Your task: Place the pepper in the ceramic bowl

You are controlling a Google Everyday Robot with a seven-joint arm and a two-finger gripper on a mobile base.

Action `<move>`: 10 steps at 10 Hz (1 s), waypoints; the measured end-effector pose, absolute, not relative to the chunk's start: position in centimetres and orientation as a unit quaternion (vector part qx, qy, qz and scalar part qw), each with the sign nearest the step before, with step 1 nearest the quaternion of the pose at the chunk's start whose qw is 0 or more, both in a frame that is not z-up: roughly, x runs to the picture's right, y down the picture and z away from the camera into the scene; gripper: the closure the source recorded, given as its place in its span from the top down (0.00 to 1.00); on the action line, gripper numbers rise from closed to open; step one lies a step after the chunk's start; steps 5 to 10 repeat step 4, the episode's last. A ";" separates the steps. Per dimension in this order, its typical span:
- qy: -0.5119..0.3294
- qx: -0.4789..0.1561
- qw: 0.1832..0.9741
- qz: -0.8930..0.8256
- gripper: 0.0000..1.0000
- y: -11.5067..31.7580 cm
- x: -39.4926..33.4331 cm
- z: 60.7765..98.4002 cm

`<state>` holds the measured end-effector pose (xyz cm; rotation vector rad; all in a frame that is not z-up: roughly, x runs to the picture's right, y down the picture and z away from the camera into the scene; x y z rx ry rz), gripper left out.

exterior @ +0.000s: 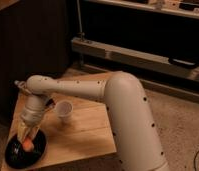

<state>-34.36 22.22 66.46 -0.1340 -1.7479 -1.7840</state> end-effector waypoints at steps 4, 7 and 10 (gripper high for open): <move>-0.663 -0.053 0.314 -0.677 0.80 22.5 -34.6 66.8; -0.663 -0.053 0.314 -0.677 0.80 22.5 -34.6 66.8; -0.663 -0.053 0.314 -0.677 0.80 22.5 -34.6 66.8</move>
